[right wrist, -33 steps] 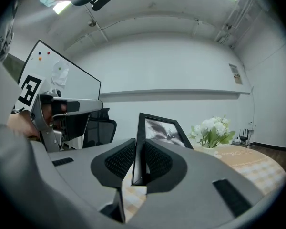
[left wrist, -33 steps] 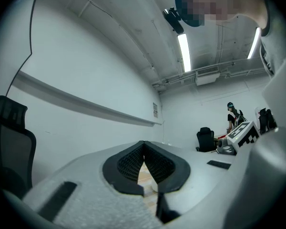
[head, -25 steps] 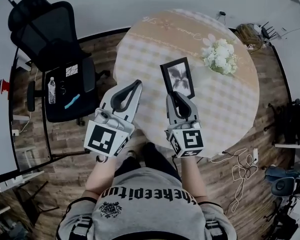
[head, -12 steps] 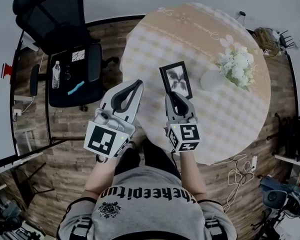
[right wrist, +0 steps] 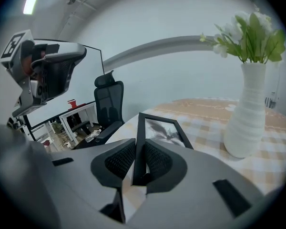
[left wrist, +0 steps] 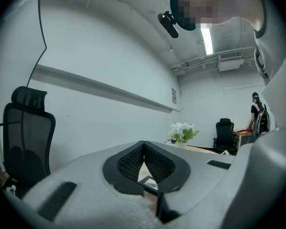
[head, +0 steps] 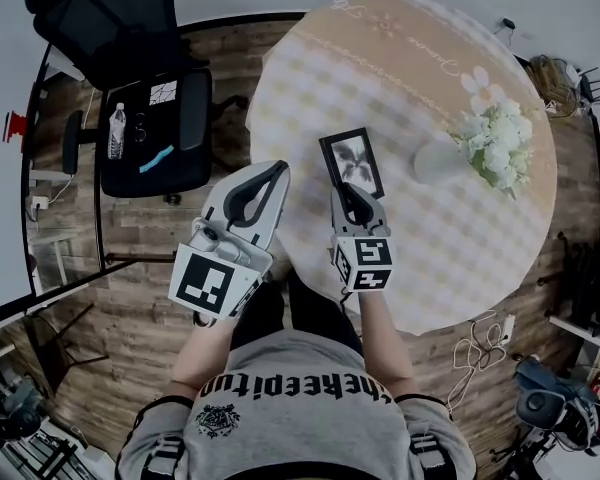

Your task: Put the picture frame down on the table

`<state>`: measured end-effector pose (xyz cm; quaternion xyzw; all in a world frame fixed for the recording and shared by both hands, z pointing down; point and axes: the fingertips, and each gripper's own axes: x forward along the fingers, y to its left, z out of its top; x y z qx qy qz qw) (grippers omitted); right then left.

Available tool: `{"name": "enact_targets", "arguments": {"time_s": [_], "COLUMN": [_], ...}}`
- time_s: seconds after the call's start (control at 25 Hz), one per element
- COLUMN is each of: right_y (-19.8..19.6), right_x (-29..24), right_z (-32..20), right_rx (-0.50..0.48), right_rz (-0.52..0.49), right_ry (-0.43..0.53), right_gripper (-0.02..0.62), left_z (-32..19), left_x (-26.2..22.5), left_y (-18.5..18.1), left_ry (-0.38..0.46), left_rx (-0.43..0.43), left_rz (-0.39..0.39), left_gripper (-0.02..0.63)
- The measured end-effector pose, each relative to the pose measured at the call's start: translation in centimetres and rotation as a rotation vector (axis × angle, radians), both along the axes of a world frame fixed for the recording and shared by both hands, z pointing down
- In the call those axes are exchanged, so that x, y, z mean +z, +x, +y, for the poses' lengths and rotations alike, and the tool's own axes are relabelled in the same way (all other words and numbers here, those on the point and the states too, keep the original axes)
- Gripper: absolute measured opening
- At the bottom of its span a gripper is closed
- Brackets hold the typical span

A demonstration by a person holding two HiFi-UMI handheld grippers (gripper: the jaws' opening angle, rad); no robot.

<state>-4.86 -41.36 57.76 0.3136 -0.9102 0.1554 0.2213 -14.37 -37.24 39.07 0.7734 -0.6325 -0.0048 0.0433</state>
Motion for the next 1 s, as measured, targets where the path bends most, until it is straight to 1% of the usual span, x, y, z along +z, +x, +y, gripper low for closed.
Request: {"name": "enact_targets", "arguments": {"time_s": [0.28,0.72,1.0], "right_y": [0.4,-0.2,-0.4], "right_x": [3.3,6.0,7.8], "right_z": [-0.1,0.6,0.9], "right_rx": [-0.003,-0.049,-0.077], "right_rz": [0.075,0.200,0.262], "right_ry": [-0.052,-0.059,-0.095], "right_gripper": [0.069,0.069,0.067], "left_z": [-0.3,0.1,0.4], "left_x": [1.2,2.1,2.2], "left_y": [0.5,-0.1,-0.3], "left_ry": [-0.025,-0.052,-0.052], "left_rx": [0.000,-0.025,-0.029], "left_rz": [0.000,0.007,-0.005], "left_gripper": [0.015,0.015,0.015]}}
